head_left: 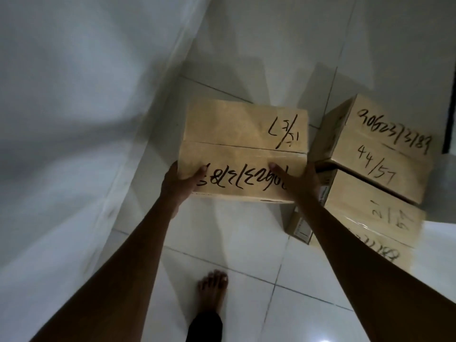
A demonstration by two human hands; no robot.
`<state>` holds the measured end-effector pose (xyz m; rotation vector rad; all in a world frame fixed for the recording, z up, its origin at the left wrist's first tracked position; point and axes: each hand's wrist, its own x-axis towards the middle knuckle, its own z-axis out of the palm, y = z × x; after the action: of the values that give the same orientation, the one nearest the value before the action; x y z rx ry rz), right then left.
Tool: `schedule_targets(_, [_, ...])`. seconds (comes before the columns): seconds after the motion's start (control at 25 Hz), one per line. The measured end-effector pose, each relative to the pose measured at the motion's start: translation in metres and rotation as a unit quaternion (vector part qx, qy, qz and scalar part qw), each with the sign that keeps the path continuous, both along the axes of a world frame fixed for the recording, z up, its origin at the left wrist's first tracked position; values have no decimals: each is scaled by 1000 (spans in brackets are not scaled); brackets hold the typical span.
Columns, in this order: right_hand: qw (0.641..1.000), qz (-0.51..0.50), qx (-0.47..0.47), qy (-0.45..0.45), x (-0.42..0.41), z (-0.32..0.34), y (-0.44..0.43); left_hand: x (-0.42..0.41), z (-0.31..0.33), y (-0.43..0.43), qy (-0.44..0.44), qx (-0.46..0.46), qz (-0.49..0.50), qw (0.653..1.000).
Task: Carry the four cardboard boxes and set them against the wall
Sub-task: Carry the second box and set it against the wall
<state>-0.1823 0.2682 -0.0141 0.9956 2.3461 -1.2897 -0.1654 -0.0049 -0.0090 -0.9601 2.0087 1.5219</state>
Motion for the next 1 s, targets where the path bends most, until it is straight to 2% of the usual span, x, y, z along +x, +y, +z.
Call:
schedule_targets(0.24, [999, 40, -26, 0, 59, 189, -56, 89, 196, -51, 3, -28, 51, 998])
schedule_targets(0.52, [984, 170, -45, 12, 188, 386, -117, 283, 388, -90, 19, -47, 183, 982])
schedule_targets(0.76, [948, 315, -32, 28, 336, 473, -175, 503, 465, -106, 40, -19, 339, 940])
schedule_targets(1.0, [890, 454, -43, 21, 521, 508, -241, 737, 501, -118, 30, -37, 452, 891])
